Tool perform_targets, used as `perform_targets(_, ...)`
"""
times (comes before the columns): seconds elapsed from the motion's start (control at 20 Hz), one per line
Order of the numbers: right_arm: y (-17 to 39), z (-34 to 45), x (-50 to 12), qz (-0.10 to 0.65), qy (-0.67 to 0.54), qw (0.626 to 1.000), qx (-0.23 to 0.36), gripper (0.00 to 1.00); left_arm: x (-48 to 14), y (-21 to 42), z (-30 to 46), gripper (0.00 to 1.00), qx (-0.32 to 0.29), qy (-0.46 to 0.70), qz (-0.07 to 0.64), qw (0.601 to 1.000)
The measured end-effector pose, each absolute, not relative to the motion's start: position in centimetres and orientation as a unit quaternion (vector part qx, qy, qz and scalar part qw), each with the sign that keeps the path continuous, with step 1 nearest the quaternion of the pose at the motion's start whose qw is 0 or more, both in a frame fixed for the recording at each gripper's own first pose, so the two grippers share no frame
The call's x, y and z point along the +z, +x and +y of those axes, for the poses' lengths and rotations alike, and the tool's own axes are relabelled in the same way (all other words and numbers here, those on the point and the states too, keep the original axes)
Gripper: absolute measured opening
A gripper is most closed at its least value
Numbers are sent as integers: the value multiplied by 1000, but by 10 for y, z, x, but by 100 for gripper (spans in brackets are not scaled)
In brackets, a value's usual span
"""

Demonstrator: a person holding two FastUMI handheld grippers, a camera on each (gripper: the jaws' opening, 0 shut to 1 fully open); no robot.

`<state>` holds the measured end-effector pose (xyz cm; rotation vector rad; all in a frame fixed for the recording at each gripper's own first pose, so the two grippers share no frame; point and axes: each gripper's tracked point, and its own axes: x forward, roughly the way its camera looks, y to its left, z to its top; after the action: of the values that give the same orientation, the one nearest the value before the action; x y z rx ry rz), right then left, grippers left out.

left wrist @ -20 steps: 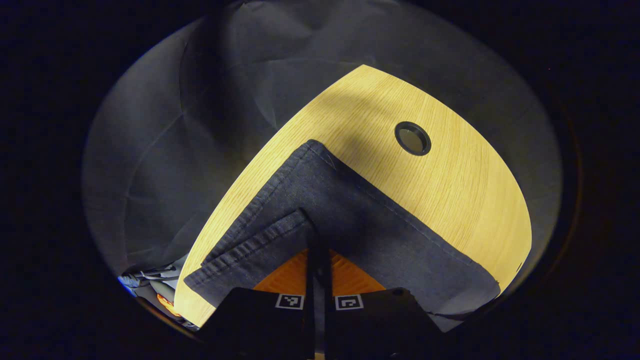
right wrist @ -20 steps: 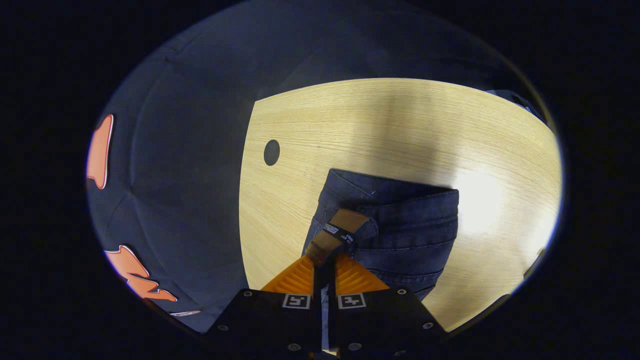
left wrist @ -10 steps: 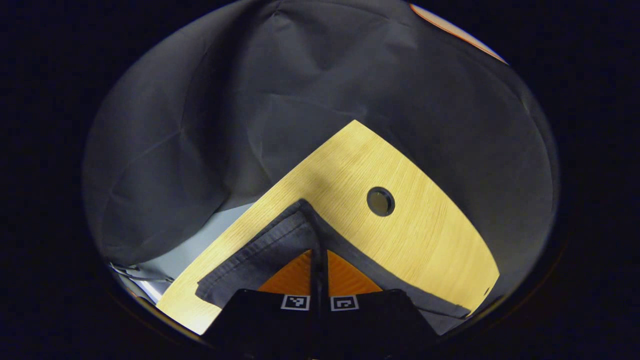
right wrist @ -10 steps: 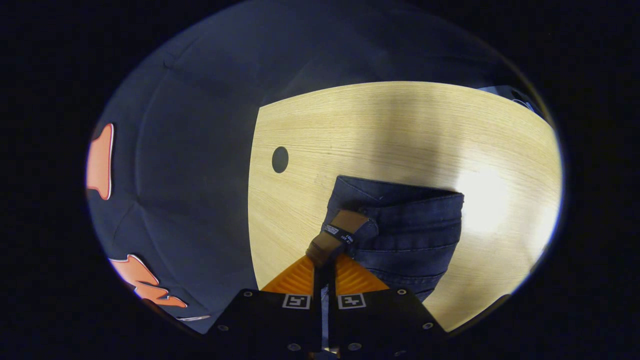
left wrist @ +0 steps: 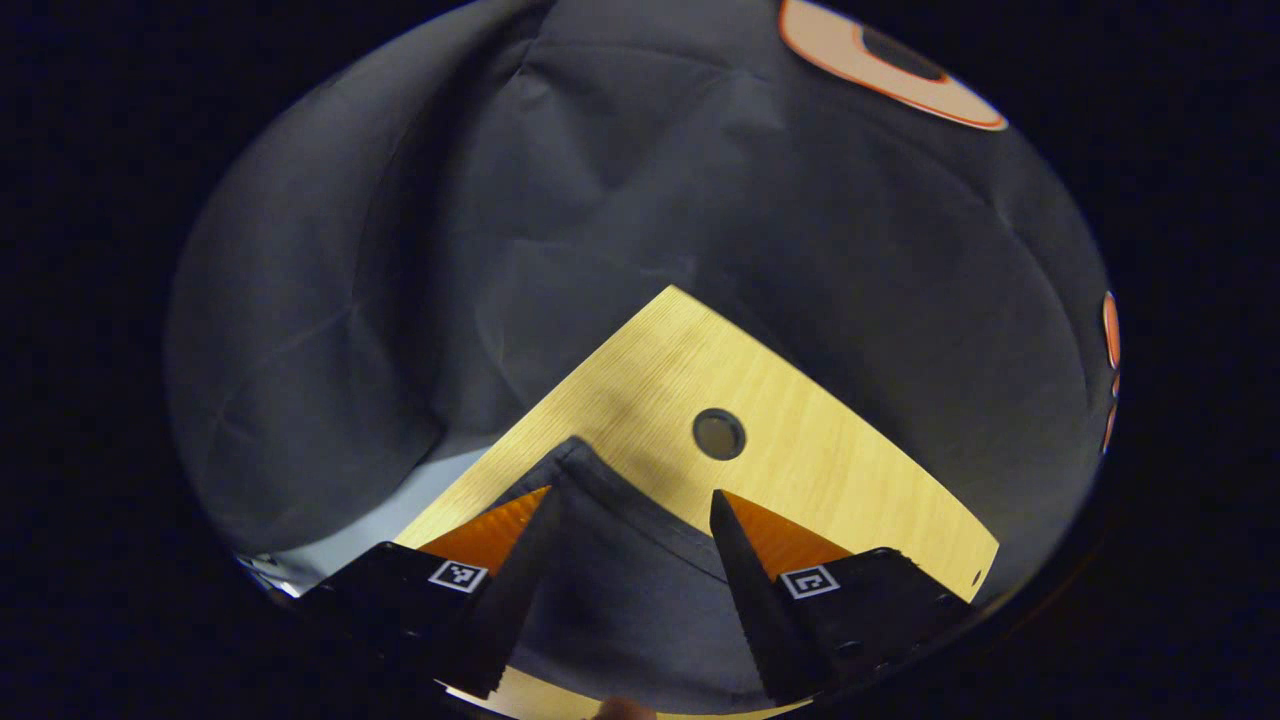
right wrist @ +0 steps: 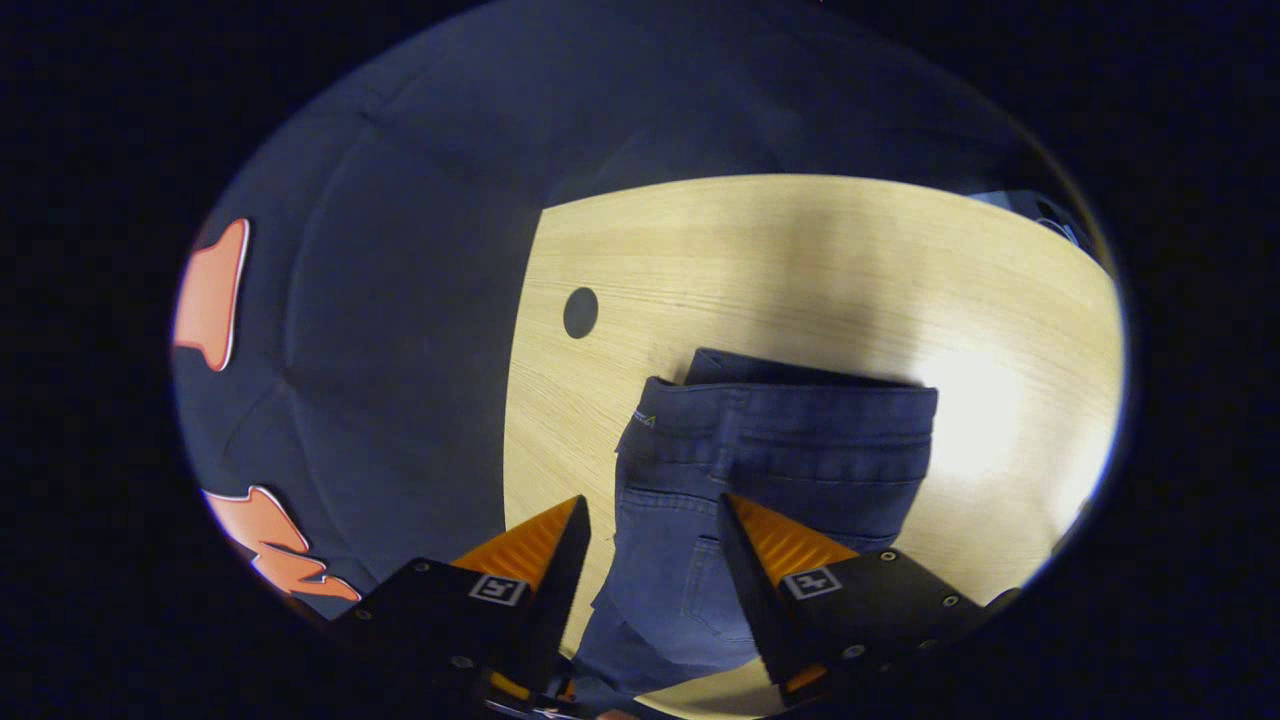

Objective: Grasp the waist and the cuffs of the jeans and fold them to make the two legs overlap; first hold the waist and fold one-third of the jeans toward the cuffs, then hold the cuffs and fold the remaining one-third in the same direction to finish folding.

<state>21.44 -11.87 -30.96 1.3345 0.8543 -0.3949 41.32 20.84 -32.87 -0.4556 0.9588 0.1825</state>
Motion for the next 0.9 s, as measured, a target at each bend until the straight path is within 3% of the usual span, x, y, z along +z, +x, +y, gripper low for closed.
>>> perform_targets(0.05,208,-124,-310,382,587,690,-183,98,-318,414,206,91,81,-204,446,868)
perform_targets(0.1,201,-129,-311,383,575,697,-191,89,-312,413,201,94,73,-193,437,876)
perform_targets(0.2,184,-140,-319,392,539,715,-210,92,-292,405,187,98,47,-182,415,890)
perform_targets(0.45,143,-150,-349,435,455,740,-237,95,-223,385,157,98,-6,-126,329,936)
perform_targets(0.9,136,-140,-383,446,417,758,-230,96,-124,322,124,98,-44,-66,206,975)
